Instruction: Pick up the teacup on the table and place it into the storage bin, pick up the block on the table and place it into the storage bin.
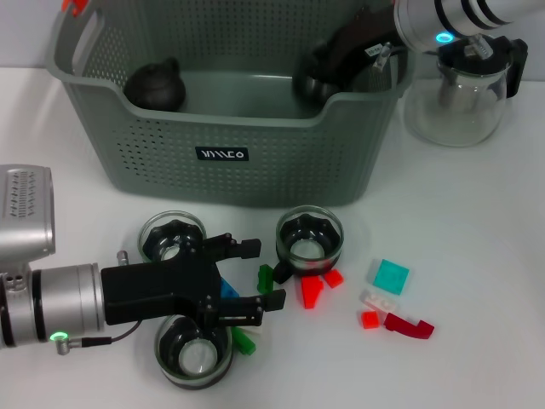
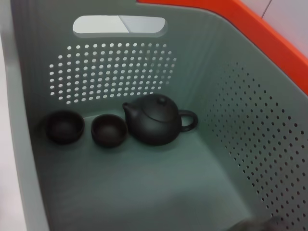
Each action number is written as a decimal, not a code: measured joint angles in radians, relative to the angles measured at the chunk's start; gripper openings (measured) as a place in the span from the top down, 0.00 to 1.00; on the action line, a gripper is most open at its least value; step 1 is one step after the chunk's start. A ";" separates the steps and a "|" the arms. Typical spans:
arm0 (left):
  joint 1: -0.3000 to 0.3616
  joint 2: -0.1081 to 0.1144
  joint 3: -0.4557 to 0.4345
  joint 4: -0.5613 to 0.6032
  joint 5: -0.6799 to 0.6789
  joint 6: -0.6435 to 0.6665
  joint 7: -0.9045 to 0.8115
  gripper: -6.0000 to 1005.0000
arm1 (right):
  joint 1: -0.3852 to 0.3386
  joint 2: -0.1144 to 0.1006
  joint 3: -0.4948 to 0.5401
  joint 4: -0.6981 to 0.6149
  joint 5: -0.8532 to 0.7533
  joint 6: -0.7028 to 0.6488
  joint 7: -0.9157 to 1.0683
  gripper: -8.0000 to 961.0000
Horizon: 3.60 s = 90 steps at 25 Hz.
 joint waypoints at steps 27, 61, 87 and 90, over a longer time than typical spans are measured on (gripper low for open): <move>0.008 0.001 -0.012 0.000 0.000 0.007 0.000 0.13 | -0.362 0.033 0.021 -0.644 0.355 -0.725 -0.124 0.25; 0.018 -0.006 -0.023 -0.011 0.000 0.002 0.006 0.13 | -0.306 0.085 -0.393 -0.330 0.035 -0.351 -0.133 0.26; 0.018 -0.005 -0.025 -0.011 0.000 -0.002 0.006 0.13 | -0.248 0.092 -0.489 -0.217 0.085 -0.250 -0.118 0.49; 0.018 -0.004 -0.025 -0.011 0.000 -0.002 0.006 0.13 | -0.246 0.090 -0.492 -0.217 0.085 -0.265 -0.117 0.64</move>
